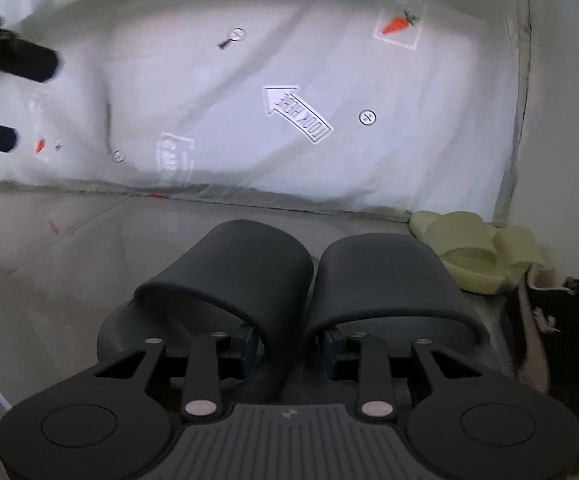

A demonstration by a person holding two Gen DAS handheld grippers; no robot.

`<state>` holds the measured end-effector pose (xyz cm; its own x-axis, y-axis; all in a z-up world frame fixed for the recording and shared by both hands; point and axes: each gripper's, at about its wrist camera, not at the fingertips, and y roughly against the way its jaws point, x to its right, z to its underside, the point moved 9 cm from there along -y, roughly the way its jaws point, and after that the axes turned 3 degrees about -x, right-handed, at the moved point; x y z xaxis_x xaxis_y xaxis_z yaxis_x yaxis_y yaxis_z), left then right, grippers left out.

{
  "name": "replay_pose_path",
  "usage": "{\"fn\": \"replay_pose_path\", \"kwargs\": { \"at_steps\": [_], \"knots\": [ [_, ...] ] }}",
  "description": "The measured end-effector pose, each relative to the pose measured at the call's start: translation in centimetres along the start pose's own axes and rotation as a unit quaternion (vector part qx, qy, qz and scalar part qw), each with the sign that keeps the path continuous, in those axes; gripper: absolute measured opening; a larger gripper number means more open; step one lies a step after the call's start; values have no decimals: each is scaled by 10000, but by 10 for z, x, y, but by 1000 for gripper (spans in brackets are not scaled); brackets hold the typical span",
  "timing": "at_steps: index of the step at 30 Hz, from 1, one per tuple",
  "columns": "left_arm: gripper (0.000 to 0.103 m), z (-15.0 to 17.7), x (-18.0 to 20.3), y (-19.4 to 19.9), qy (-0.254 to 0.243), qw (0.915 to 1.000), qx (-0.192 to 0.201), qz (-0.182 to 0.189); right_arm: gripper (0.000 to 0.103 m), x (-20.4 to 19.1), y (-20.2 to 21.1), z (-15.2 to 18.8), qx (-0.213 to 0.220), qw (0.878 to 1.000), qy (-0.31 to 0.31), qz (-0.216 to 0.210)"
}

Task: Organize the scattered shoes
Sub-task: 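Carry the dark grey slides with the right tool and lower them beside the olive slides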

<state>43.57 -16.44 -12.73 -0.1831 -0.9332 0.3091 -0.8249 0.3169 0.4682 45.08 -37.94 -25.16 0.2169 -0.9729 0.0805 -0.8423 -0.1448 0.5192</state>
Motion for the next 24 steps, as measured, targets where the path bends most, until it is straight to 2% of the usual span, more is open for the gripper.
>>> {"fn": "replay_pose_path", "kwargs": {
  "at_steps": [2,4,7,12,17,24],
  "knots": [
    [92,-6,-8,-12,22,9999,-14,-116,35,10,-23,-7,-63,10000,-66,-34],
    [92,-8,-20,-34,203,9992,-224,-268,35,15,-37,-11,-82,9999,-102,-109],
    [92,-10,-25,-58,229,9985,-338,-379,36,25,-60,-16,-117,9996,-69,-238],
    [92,-2,-19,-90,27,9974,-670,-273,39,43,-95,-21,-170,9992,-89,-362],
    [92,11,-18,-113,-3,9949,-988,-206,40,62,-126,-30,-230,9979,-476,-364],
    [92,12,-21,-135,64,9942,-1075,-71,41,60,-171,-51,-214,9988,-414,-145]
  ]
}}
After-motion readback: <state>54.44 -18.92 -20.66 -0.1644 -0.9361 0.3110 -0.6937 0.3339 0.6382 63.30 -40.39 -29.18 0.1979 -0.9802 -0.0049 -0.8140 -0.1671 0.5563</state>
